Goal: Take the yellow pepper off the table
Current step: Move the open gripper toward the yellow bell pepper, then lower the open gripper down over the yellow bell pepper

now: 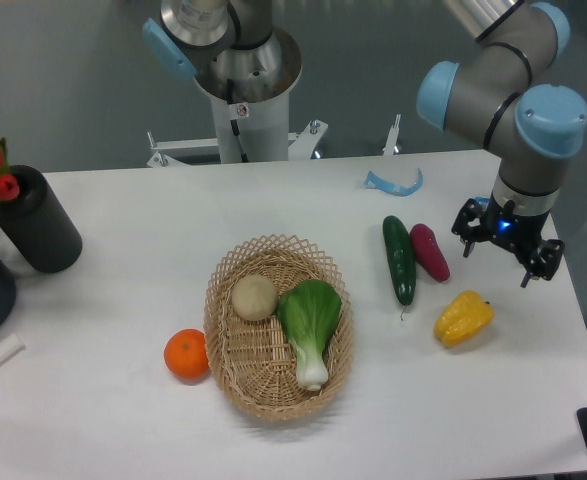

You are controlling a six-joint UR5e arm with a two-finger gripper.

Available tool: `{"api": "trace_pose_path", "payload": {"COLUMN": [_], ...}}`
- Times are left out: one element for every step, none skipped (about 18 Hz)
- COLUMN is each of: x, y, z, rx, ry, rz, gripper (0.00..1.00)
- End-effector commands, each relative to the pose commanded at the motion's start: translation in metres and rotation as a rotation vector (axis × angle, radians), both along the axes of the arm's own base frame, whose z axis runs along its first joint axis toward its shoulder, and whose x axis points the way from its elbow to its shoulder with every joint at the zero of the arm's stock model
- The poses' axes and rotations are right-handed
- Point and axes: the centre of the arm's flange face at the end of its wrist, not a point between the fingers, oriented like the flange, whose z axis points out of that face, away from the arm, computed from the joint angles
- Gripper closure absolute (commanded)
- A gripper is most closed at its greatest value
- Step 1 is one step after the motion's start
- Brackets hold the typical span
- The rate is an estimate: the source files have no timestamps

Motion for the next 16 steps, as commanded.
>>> {"api": "trace_pose_path", "payload": {"x": [-0.002,-0.004,-0.005,-0.008,-0.009,-0.007,-0.007,-0.005,-0.006,-0.006,-0.006,-0.006,-0.002,-0.001,-0.002,-0.004], "y": [0.001,0.002,0.004,0.005,0.005,0.007,0.008,0.009,0.009,0.009,0.009,0.010,0.018,0.021,0.020,0.019], "z": [0.003,0.001,-0.002,-0.010,-0.014,-0.017,-0.022,-0.024,-0.025,-0.029,-0.032,-0.036,-0.043,-0.044,-0.045,-0.044], "rx": [0.016,0.030,0.036,0.032,0.031,0.028,0.023,0.018,0.013,0.001,-0.014,-0.021,-0.034,-0.050,-0.074,-0.091], "ry": [0.012,0.025,0.030,0.022,0.019,0.015,0.009,0.009,0.011,0.011,0.014,0.009,0.002,0.007,0.014,0.020], "rz": [0.004,0.012,0.014,0.004,0.002,-0.003,-0.012,-0.025,-0.049,-0.080,-0.111,-0.119,-0.129,-0.138,-0.139,-0.140], "gripper": [0.00,0.00,0.00,0.00,0.00,0.00,0.00,0.00,0.00,0.00,0.00,0.00,0.00,0.00,0.00,0.00]}}
